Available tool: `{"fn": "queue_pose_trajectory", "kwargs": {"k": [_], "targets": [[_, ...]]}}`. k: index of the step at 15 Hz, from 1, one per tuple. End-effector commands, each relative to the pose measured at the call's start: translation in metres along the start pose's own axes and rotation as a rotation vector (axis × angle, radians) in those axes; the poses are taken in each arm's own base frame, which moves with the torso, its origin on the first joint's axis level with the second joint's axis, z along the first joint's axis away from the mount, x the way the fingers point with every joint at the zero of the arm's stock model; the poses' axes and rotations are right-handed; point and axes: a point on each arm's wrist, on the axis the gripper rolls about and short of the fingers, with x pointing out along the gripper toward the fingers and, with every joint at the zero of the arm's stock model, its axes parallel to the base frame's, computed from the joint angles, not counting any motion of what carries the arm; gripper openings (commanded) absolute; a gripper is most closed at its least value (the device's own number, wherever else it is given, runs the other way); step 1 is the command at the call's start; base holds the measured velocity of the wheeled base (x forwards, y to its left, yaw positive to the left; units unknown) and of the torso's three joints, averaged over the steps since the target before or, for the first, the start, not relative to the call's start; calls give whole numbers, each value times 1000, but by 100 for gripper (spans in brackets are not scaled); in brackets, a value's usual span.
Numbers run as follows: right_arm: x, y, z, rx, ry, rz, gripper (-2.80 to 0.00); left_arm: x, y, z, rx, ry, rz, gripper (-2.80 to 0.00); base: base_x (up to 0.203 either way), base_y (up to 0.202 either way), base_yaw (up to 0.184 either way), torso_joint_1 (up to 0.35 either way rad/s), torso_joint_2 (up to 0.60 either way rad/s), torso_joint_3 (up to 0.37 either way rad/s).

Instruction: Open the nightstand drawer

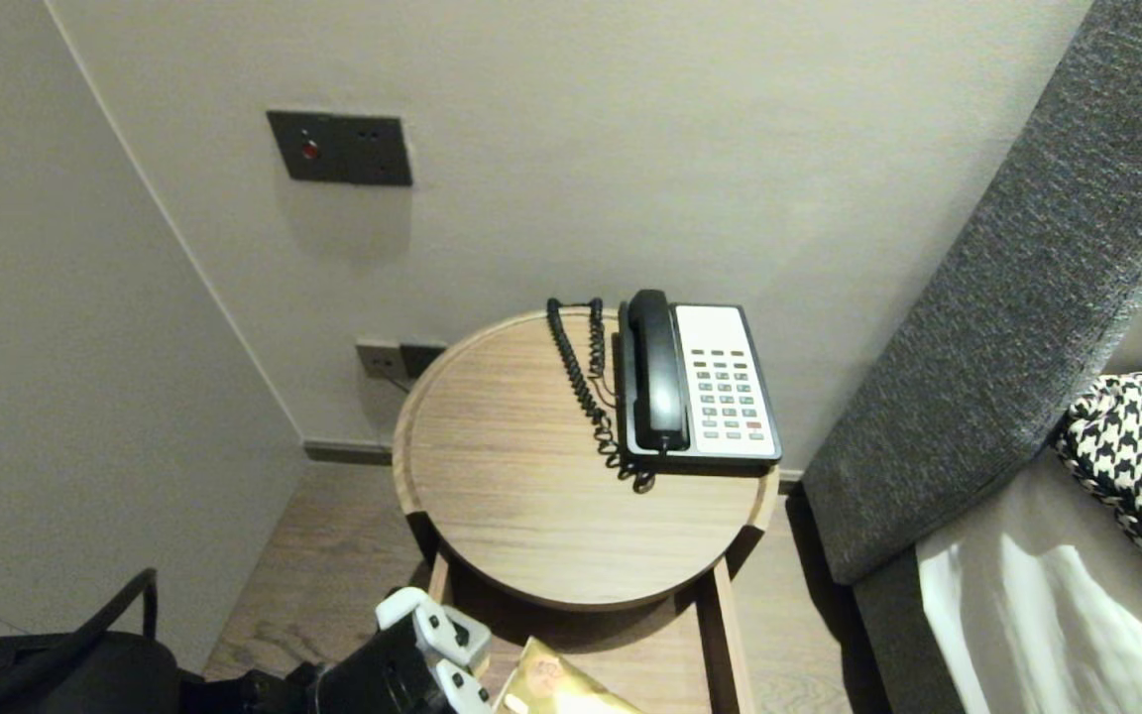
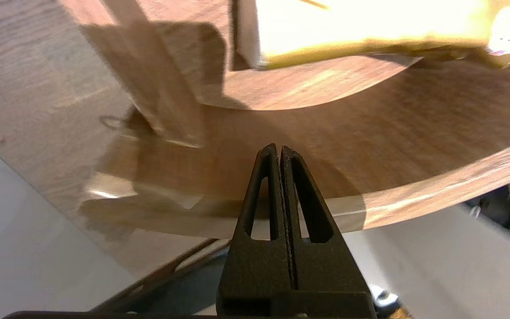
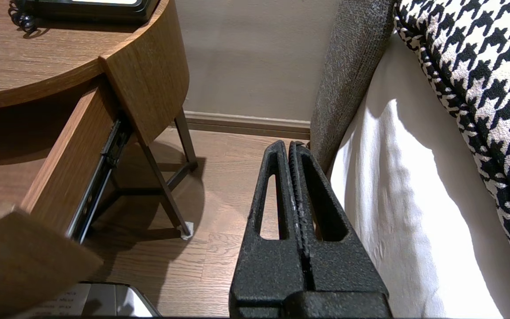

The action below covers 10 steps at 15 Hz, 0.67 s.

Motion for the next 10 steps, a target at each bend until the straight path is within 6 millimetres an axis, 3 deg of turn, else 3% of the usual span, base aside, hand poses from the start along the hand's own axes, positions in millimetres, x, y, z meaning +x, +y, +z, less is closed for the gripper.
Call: {"fn": "queue_pose_trajectory", "kwargs": {"k": [1,6,10], "targets": [[0,0,0,0,2,1,-280,-6,2,-10,9,-3,-11,-280,0,0,0,0,0,0],[0,0,0,0,2,0,-280,-10,-2,-21,9,-17,-45,-280,0,0,0,0,0,0],[0,0,0,0,2,0,-280,-24,-7,-7,-6,-133,-32,-280,0,0,0,0,0,0]]}}
